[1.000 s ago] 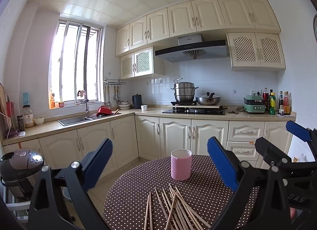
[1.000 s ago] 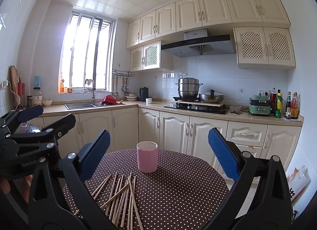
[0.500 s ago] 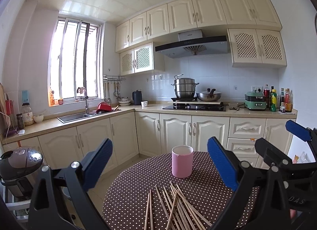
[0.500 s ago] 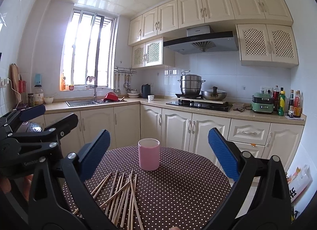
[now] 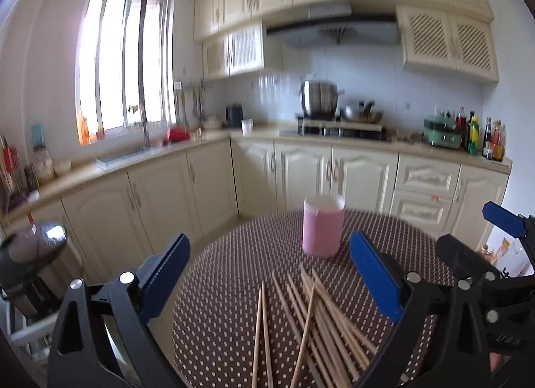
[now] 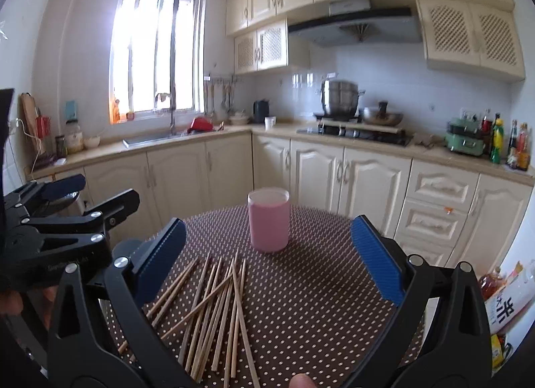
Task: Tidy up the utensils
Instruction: 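Lower the left gripper and grasp one wooden chopstick while the right gripper grasps another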
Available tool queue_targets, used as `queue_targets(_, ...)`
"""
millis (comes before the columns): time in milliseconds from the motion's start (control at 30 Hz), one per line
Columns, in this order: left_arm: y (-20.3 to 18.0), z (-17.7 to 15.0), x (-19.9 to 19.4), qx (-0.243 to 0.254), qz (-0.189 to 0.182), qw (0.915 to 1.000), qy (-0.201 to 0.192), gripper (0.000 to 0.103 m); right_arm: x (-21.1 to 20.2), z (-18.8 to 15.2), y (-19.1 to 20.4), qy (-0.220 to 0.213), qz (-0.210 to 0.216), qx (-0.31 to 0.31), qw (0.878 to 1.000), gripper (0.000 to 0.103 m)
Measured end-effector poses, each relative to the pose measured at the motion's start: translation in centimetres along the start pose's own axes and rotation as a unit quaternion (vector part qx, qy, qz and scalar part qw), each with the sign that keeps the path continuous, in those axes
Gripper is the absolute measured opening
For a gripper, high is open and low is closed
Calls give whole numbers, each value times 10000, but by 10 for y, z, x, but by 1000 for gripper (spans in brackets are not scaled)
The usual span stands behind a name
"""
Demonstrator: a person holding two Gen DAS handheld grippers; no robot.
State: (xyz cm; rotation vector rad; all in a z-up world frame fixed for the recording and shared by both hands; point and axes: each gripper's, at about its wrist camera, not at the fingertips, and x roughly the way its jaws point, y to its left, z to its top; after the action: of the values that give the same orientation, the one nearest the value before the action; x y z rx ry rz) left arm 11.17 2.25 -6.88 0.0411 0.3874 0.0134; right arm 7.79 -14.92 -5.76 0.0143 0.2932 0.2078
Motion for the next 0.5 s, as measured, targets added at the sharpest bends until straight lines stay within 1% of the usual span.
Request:
queue_targets(67,10,-8,20,-163,-95,9993,335,95,13,-6,-1,201,53,5,9998,97)
queue_targets(100,17,-15,37,-200,-150,9976,650,95,20,-10,-1,328,88,-13,9994,97)
queue_targets(133,20,-22,50,-188,-128,9956,912,95,30,-15,-1,518,158,-50,9985,97)
queue_targets(167,24,-28,60,-177,-95,9936,1111,95,37,-17,-1,621,196,-66,9979,97)
queue_targets(267,41,-50,94,-336,-175,9851,1676,95,57,-31,-2,1003,120,-147,9948,97)
queue_targets(300,49,-59,106,-467,-247,9807,1882,94,65,-37,-3,1140,142,-135,9933,97)
queue_targets(333,54,-65,113,-540,-322,9785,1963,94,69,-39,-2,1215,151,-122,9924,97)
queue_targets(367,58,-72,122,-601,-373,9753,2091,93,77,-45,-3,1390,171,-97,9901,97)
queue_targets(400,61,-78,129,-634,-377,9732,2180,87,83,-49,-3,1474,181,-103,9889,95)
queue_targets(433,63,-83,136,-654,-366,9701,2307,76,91,-55,-2,1641,202,-120,9862,89)
queue_targets(467,65,-91,145,-670,-373,9658,2477,71,95,-58,-3,1715,218,-119,9849,85)
queue_targets(500,65,-96,150,-684,-393,9627,2589,65,101,-61,-3,1818,230,-112,9830,85)
